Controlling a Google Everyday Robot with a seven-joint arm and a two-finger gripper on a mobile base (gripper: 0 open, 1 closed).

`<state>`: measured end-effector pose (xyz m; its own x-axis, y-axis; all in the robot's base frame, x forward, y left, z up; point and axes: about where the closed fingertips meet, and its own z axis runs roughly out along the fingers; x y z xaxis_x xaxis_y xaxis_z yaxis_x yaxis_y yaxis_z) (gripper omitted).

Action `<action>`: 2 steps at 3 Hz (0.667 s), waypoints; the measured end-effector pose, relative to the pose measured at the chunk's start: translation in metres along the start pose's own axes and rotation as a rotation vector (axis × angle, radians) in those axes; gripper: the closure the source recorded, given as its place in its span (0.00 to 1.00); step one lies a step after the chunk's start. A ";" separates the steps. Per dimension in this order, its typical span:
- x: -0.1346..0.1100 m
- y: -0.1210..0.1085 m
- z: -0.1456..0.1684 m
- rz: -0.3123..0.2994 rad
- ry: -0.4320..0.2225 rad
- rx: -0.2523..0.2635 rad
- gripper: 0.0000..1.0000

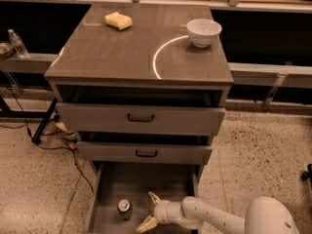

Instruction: Pick green can from bottom drawer and place on counter

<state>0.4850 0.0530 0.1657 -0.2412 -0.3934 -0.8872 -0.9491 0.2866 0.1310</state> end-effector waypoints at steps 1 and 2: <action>-0.009 0.003 0.025 -0.011 -0.032 -0.025 0.00; -0.013 0.004 0.059 -0.007 -0.080 -0.054 0.00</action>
Offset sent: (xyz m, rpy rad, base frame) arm 0.0196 0.0731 -0.0202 0.1158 -0.0102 0.0472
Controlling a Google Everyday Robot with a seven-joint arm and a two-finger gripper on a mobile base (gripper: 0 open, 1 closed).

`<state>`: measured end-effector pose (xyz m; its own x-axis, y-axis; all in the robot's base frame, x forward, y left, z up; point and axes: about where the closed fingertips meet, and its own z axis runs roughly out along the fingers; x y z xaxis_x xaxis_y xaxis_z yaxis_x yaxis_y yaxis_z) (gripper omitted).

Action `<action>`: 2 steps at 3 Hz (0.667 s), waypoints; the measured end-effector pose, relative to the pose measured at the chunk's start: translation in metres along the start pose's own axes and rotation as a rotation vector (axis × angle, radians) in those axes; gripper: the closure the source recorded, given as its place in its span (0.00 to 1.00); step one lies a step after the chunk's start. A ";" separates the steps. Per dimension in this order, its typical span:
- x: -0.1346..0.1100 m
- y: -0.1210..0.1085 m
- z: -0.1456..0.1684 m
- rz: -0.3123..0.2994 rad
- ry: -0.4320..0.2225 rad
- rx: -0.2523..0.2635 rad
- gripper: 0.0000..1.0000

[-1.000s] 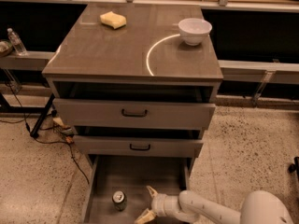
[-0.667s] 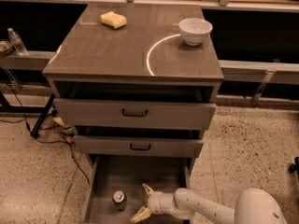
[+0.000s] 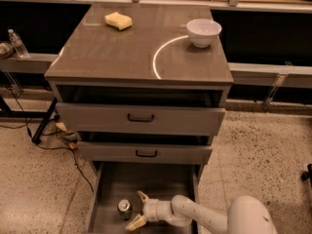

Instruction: Pick green can from bottom drawer and place on counter

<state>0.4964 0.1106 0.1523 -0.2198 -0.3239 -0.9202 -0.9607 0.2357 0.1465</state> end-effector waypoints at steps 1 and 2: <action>0.001 0.001 0.024 0.009 -0.040 -0.020 0.03; 0.003 0.009 0.042 0.033 -0.088 -0.046 0.34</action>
Offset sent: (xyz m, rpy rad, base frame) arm 0.0018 0.0460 -0.0251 0.1177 0.0265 0.0197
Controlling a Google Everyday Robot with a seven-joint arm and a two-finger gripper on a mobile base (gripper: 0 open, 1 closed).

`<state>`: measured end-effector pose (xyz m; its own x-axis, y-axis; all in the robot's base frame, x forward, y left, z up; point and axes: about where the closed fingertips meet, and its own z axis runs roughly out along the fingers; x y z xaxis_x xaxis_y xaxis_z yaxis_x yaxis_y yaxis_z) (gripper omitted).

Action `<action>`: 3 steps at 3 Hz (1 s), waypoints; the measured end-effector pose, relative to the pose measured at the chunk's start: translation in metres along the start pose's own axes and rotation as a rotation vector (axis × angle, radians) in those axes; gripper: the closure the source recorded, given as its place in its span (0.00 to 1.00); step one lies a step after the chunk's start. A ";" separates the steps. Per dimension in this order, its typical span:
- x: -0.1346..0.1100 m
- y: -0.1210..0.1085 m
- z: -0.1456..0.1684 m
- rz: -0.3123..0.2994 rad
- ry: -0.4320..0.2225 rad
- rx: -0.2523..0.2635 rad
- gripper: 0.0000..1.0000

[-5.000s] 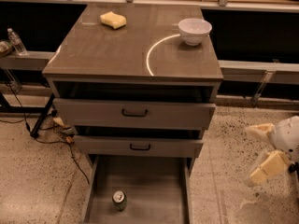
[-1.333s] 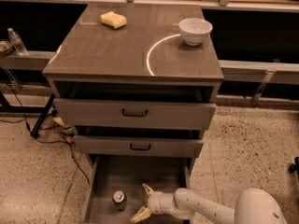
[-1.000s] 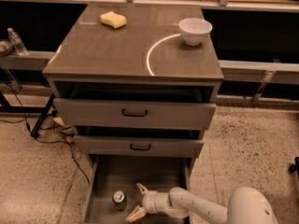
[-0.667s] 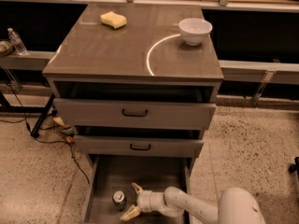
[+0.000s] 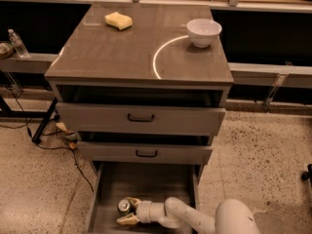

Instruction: Pick green can from bottom drawer and place on counter

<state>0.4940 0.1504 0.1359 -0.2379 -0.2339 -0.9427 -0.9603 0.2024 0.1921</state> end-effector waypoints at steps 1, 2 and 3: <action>-0.003 0.012 0.009 0.028 -0.048 -0.018 0.57; -0.029 0.014 -0.017 0.044 -0.105 0.020 0.88; -0.060 0.012 -0.079 0.039 -0.135 0.079 1.00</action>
Offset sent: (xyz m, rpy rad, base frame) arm -0.0108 -0.0352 0.0675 0.1526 0.0142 -0.1121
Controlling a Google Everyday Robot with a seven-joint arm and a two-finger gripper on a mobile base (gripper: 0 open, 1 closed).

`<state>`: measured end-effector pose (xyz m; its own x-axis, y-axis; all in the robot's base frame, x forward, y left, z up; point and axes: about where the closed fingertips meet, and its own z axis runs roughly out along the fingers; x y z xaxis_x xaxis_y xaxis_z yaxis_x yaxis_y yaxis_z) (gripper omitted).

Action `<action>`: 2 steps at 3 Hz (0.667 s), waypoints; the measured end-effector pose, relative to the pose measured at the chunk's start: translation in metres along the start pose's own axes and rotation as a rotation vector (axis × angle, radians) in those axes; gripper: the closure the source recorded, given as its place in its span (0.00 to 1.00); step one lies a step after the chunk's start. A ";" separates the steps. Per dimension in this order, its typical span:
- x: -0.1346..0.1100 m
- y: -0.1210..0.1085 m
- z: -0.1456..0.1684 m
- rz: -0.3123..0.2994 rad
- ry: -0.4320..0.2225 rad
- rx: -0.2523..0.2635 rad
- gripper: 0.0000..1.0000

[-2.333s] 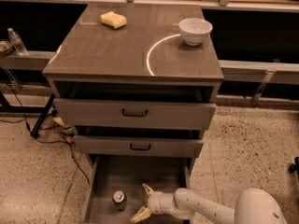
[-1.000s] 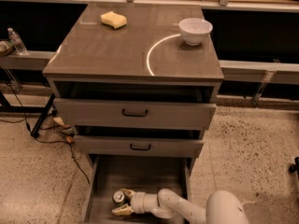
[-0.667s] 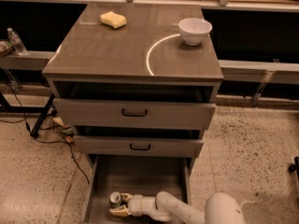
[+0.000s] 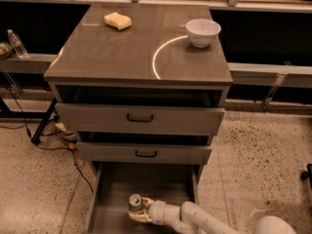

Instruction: Pick green can from bottom drawer and place on counter

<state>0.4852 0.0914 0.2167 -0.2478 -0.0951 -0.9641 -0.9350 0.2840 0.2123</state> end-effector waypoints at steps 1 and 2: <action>-0.064 -0.003 -0.071 -0.077 -0.029 0.071 1.00; -0.134 -0.001 -0.139 -0.188 -0.047 0.154 1.00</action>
Offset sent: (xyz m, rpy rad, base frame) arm -0.0092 -0.2181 0.2709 -0.0994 -0.3827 -0.2503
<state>0.4841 -0.0285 0.3681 -0.0576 -0.1168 -0.9915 -0.9131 0.4077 0.0050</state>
